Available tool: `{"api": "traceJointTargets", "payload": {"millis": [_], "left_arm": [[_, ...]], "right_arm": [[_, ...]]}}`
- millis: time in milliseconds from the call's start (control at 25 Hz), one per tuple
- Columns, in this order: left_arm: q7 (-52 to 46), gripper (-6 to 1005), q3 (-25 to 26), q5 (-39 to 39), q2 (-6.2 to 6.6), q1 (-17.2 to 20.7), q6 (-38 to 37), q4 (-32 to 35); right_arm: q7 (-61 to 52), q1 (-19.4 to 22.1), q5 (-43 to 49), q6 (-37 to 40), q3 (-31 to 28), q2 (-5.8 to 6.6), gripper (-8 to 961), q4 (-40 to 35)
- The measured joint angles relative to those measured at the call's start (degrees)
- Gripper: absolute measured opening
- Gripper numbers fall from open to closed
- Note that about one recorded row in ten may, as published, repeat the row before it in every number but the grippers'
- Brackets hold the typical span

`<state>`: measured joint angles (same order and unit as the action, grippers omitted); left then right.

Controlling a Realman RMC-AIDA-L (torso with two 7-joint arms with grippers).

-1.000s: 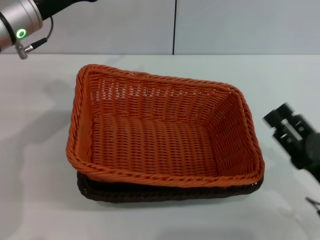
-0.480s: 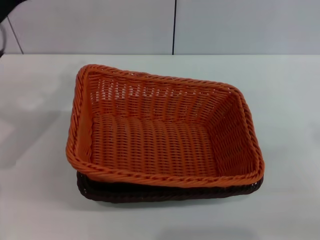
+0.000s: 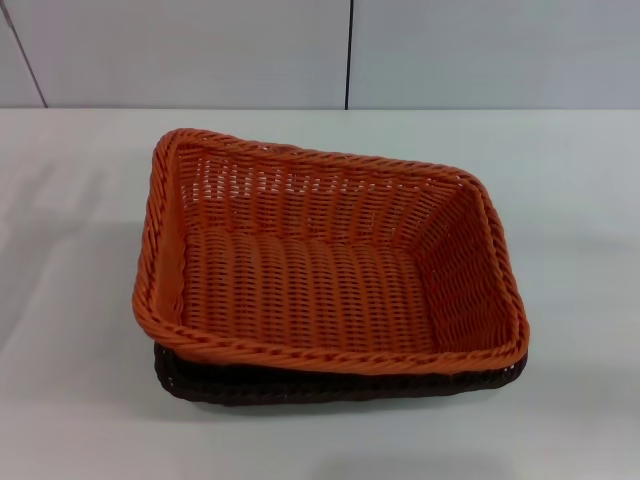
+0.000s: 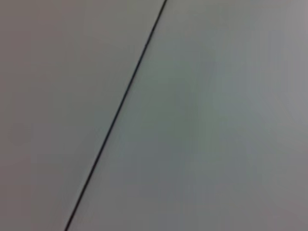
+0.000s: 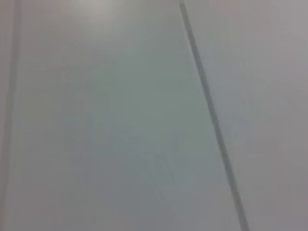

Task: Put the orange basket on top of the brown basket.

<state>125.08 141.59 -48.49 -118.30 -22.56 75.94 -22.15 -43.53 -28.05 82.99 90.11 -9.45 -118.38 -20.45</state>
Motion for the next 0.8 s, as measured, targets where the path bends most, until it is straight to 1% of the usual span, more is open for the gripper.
{"api": "traceJointTargets", "payload": {"millis": [120,200,320,400,560,640,680,800], "left_arm": [[1.09,797,0.85,0.35,-0.12,1.27,1.46,2.32],[1.39,797,1.04,0.38,-0.14,1.43,1.9,2.66],[3.08,797,1.47,0.73,-0.16,1.98,4.48,3.34],[3.08,797,1.47,0.73,-0.16,1.98,4.48,3.34],[9.38,797,2.28,1.25,-0.3,2.35,6.83,4.16],[9.38,797,2.28,1.25,-0.3,2.35,6.83,4.16],[11.43,797,3.3,1.28,-0.25,2.69,7.64,4.59],[10.74,797,5.62,1.65,0.05,2.86,7.42,5.13]], "right_arm": [[4.2,-1.65,-2.97,-2.63,0.1,0.02,575,0.67],[6.77,-2.7,-4.42,-3.88,0.02,0.03,575,1.48],[9.68,-3.81,-5.91,-4.99,-0.16,0.03,575,2.86],[10.67,-4.4,-6.96,-5.93,-0.01,0.03,575,3.68],[11.07,-5.51,-7.32,-7.76,0.05,0.0,575,4.69],[11.09,-6.13,-7.34,-8.48,0.12,-0.04,575,4.92],[11.1,-6.34,-7.35,-8.59,0.13,-0.06,575,5.11],[11.12,-7.03,-7.38,-9.02,0.05,-0.08,575,5.68]]}}
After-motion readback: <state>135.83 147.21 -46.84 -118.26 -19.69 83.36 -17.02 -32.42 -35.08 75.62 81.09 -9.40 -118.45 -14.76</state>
